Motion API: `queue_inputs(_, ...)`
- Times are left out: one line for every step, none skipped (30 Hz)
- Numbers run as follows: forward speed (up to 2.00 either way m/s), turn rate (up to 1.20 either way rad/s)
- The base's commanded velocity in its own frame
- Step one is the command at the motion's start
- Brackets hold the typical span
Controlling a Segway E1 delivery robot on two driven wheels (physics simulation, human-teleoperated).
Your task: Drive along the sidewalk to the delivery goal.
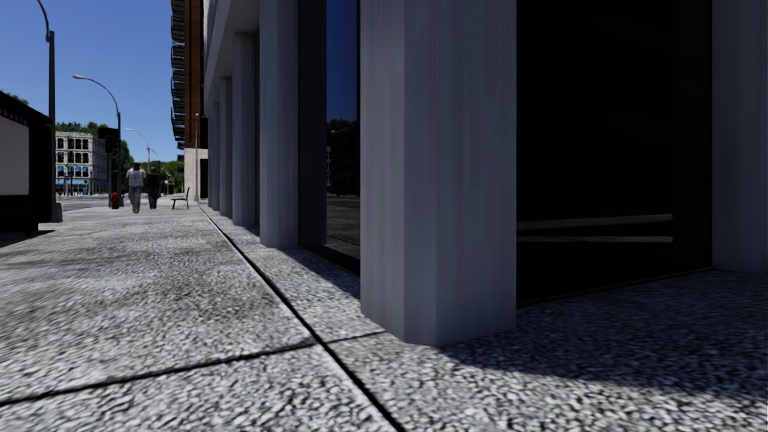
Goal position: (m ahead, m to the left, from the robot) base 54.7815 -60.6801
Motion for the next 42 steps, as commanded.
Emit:
queue_inputs(0.0,0.0)
queue_inputs(0.0,0.0)
queue_inputs(0.0,0.0)
queue_inputs(0.0,0.0)
queue_inputs(0.0,0.0)
queue_inputs(0.0,0.0)
queue_inputs(0.0,0.0)
queue_inputs(0.0,0.0)
queue_inputs(0.0,0.0)
queue_inputs(0.13,-0.05)
queue_inputs(0.13,-0.05)
queue_inputs(0.36,-0.12)
queue_inputs(0.52,-0.3)
queue_inputs(0.68,-0.5)
queue_inputs(0.79,-0.62)
queue_inputs(0.79,-0.62)
queue_inputs(0.86,-0.75)
queue_inputs(0.89,-0.87)
queue_inputs(0.92,-0.94)
queue_inputs(0.92,-0.94)
queue_inputs(0.92,-0.96)
queue_inputs(0.96,-0.97)
queue_inputs(0.98,-0.97)
queue_inputs(0.99,-0.97)
queue_inputs(1.0,-0.97)
queue_inputs(1.0,-0.97)
queue_inputs(1.01,-0.97)
queue_inputs(1.01,-0.97)
queue_inputs(1.01,-0.97)
queue_inputs(1.01,-0.97)
queue_inputs(1.01,-0.97)
queue_inputs(1.01,-0.97)
queue_inputs(1.01,-0.97)
queue_inputs(1.01,-0.97)
queue_inputs(1.01,-0.97)
queue_inputs(1.03,-0.97)
queue_inputs(1.04,-0.97)
queue_inputs(1.04,-0.97)
queue_inputs(1.04,-0.97)
queue_inputs(1.05,-0.97)
queue_inputs(1.05,-0.97)
queue_inputs(1.05,-0.97)
